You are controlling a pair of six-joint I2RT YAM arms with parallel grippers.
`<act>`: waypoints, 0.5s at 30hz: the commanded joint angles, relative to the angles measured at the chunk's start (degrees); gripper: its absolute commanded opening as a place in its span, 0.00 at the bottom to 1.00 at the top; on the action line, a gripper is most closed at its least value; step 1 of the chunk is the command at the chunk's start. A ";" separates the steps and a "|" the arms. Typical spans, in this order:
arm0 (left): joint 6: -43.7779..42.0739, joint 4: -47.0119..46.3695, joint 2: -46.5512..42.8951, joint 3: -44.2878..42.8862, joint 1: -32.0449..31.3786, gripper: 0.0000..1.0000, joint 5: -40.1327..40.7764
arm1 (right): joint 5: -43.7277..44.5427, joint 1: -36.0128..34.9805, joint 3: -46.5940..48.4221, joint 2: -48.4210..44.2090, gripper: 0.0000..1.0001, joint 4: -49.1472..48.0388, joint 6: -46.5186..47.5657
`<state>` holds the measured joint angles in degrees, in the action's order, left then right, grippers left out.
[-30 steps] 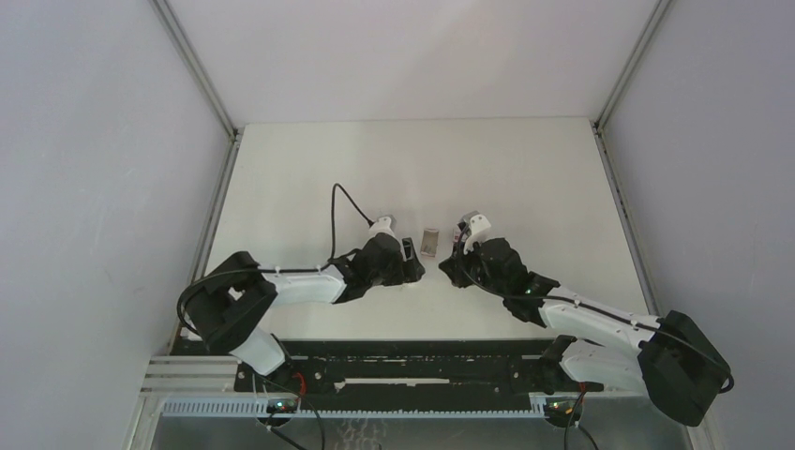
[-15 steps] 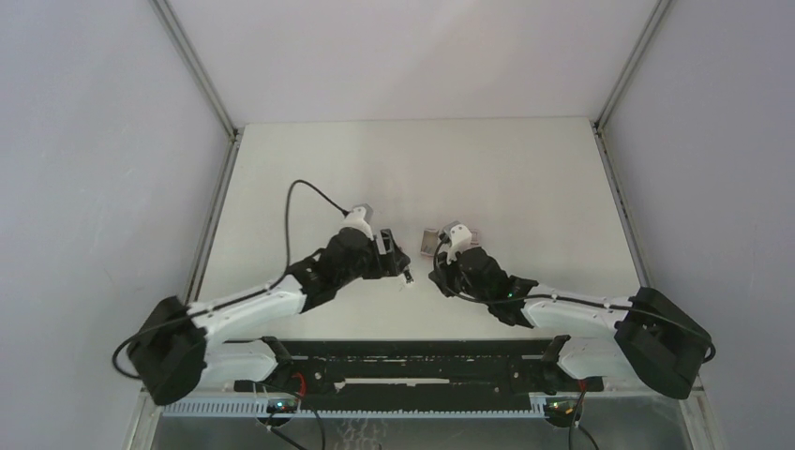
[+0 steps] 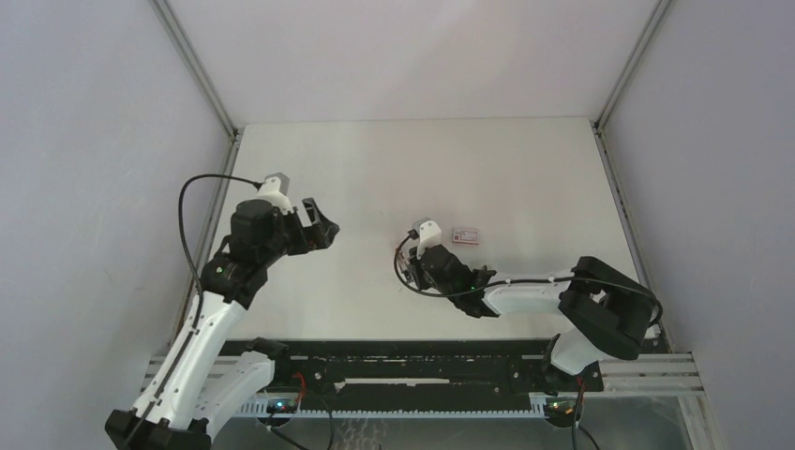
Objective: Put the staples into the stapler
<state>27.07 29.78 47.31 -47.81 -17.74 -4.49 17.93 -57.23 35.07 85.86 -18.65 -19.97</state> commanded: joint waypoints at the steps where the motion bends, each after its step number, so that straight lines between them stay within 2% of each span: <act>1: -5.89 3.02 -1.56 -1.06 4.42 0.93 -2.69 | 3.29 -1.54 3.76 3.70 0.02 -3.10 -0.96; 15: -7.37 0.61 -1.00 0.81 7.45 0.93 -2.75 | 3.34 -2.07 6.39 8.04 0.02 -3.07 -0.15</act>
<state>21.58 31.66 46.92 -47.62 -11.00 -6.66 20.49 -58.65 39.42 93.62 -19.57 -19.92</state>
